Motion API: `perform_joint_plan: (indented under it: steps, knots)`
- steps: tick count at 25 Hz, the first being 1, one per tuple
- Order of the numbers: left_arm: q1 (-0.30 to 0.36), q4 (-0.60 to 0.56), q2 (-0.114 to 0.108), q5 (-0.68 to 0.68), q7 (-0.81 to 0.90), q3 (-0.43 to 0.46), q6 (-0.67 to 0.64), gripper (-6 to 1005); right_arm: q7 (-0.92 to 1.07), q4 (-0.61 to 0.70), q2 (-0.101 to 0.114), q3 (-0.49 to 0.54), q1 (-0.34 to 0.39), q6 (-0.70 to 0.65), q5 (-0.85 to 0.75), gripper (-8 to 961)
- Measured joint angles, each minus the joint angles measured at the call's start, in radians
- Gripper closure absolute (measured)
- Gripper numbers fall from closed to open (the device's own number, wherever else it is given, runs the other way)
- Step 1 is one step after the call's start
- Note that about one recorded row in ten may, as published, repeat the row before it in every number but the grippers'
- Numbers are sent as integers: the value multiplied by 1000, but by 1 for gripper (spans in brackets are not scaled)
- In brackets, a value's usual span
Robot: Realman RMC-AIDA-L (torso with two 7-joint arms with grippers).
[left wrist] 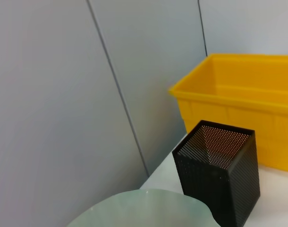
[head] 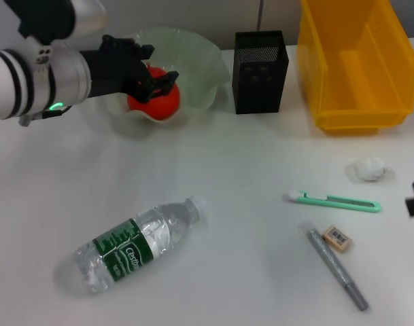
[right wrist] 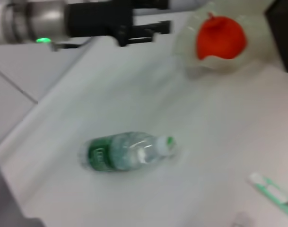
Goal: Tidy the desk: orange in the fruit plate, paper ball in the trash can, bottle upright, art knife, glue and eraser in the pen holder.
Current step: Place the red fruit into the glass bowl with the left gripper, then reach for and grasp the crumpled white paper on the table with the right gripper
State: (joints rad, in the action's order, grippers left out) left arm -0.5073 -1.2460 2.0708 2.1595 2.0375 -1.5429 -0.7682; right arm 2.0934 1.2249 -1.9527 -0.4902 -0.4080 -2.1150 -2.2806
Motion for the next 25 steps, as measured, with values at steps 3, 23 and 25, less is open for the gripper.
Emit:
perform_joint_plan:
  steps: [3, 23, 25]
  knots:
    - [20, 0, 0, -38, -4, 9, 3, 423, 73, 8, 37, 4, -71, 16, -91, 187]
    - [78, 0, 4, -117, -11, -42, 26, 423, 132, -198, 70, -224, -325, 303, -480, 188]
    - [77, 4, 3, -117, -11, -42, 26, 423, 132, -250, 70, -238, -339, 348, -488, 188]
